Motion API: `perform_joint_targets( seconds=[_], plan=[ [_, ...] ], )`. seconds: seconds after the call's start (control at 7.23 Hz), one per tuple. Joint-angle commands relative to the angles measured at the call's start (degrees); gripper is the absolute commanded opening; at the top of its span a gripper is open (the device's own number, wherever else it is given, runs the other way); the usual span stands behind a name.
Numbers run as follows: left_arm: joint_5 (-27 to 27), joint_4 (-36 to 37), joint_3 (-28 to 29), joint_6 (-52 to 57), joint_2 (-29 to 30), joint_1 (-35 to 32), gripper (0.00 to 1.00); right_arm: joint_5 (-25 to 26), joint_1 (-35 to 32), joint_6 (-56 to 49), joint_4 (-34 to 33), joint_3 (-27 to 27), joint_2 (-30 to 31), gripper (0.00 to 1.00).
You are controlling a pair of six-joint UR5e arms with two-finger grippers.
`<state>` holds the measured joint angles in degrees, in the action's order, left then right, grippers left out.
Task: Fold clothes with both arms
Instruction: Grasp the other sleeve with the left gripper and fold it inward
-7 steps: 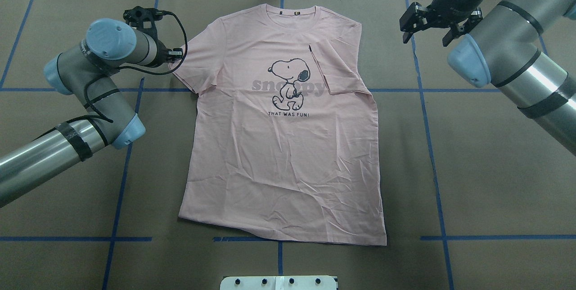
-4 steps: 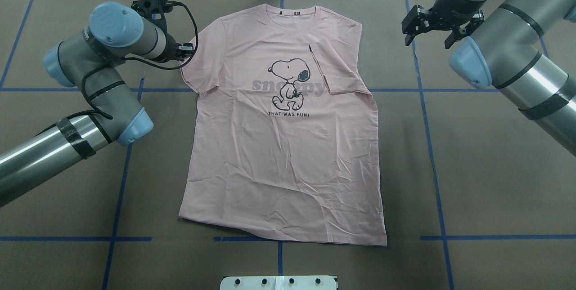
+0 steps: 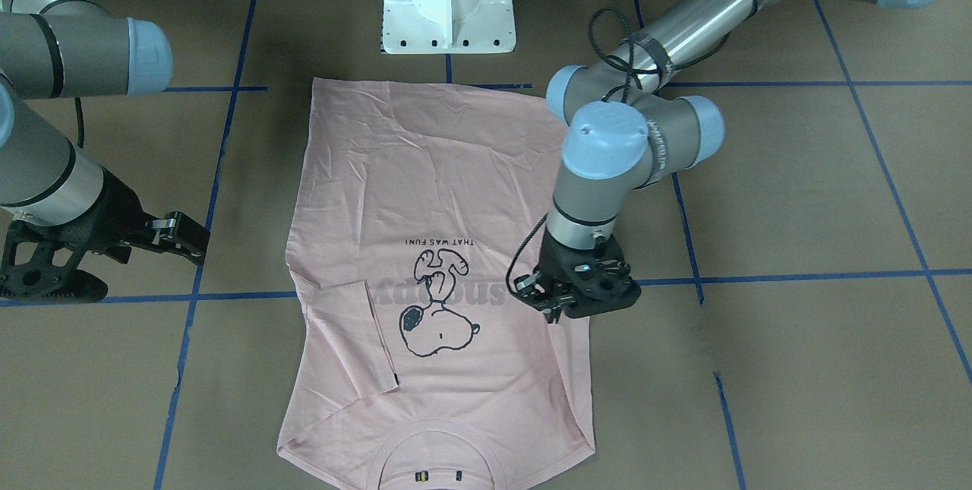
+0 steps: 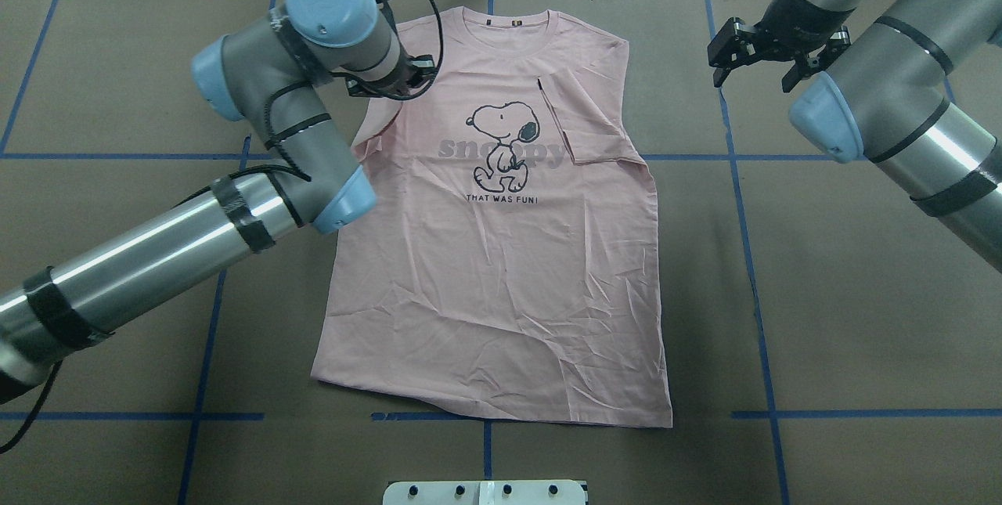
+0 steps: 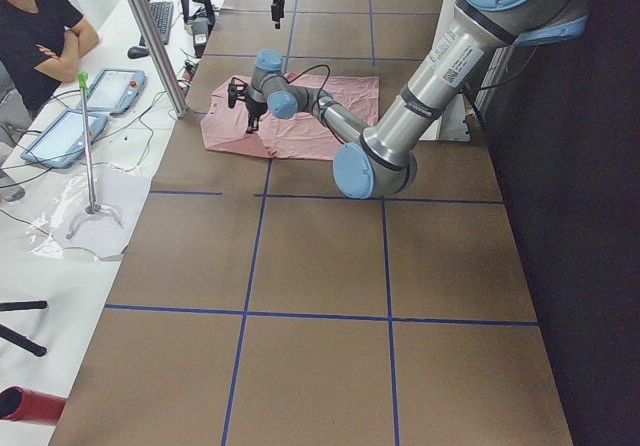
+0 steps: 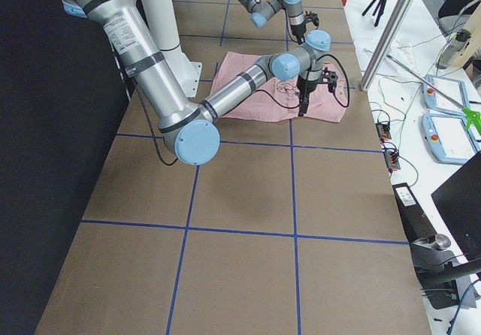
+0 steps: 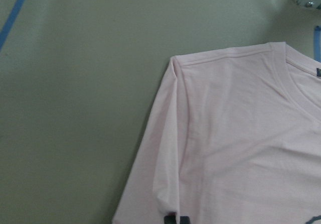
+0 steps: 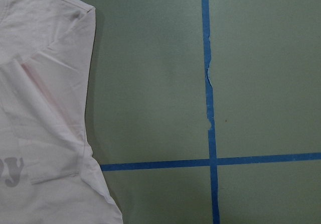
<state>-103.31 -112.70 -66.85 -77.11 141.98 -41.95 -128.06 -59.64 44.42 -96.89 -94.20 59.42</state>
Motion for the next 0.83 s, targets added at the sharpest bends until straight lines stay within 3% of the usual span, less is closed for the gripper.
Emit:
perform_joint_targets(
  seconds=[0.0, 0.14, 0.28, 0.55, 0.69],
  plan=[
    [0.03, -5.73, 9.33, -4.44, 6.28, 1.87, 0.0, 0.09, -0.04, -2.22, 0.2, -0.72, 1.48, 1.0],
    [0.12, -7.6, 10.15, -4.37, 5.94, 2.14, 0.0, 0.09, -0.04, -2.23, 0.73, -0.73, 1.58, 1.0],
    [0.12, -9.01, 10.16, -3.84, 5.76, 2.14, 0.99, 0.09, -0.04, -1.97, 0.82, -0.73, 1.49, 1.0],
    [0.03, -9.81, 7.28, -3.75, 5.5, 2.4, 1.0, 0.09, -0.04, -1.71, 0.82, -0.9, 1.66, 1.0],
    [-0.4, -9.29, 2.04, -3.66, 3.24, 2.4, 1.0, 0.09, 0.05, -1.36, 0.82, -2.47, 2.8, 1.0]
  ],
)
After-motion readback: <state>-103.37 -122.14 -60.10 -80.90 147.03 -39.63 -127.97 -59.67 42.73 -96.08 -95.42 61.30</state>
